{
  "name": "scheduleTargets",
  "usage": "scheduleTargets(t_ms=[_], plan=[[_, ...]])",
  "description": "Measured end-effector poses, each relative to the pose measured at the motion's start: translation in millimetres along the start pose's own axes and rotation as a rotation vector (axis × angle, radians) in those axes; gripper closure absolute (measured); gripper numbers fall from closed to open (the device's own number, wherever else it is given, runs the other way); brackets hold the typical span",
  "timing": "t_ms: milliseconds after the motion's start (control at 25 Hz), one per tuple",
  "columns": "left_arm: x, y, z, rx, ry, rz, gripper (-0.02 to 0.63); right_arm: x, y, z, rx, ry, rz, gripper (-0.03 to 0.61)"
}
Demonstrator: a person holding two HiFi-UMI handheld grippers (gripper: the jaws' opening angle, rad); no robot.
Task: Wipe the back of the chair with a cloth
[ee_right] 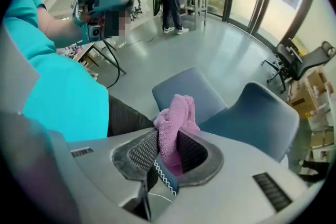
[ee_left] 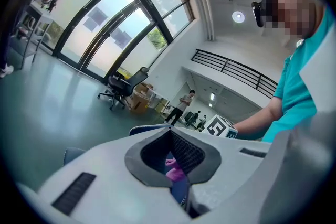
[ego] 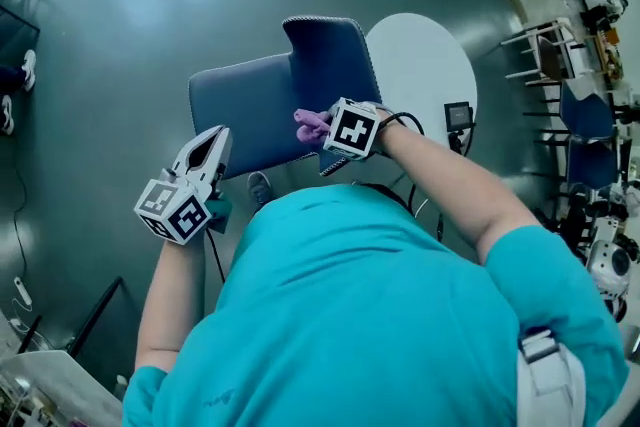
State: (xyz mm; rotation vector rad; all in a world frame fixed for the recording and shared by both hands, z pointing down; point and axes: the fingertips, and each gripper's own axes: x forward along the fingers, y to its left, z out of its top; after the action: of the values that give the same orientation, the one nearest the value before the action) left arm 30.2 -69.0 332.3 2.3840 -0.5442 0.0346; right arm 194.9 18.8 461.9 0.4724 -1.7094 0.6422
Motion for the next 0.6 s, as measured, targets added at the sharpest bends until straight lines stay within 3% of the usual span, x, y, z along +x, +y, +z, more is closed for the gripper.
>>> scheduleTargets(t_ms=[240,600], plan=[[34,-83,16,0.109,-0.017,0.008,0.618,-58,3,-57,0.004,-0.154,-0.019,0.488],[103,-224,0,0.146,-0.07,0.039,0.618,-150,-3,-164,0.007,-0.424,-0.037,0.488]])
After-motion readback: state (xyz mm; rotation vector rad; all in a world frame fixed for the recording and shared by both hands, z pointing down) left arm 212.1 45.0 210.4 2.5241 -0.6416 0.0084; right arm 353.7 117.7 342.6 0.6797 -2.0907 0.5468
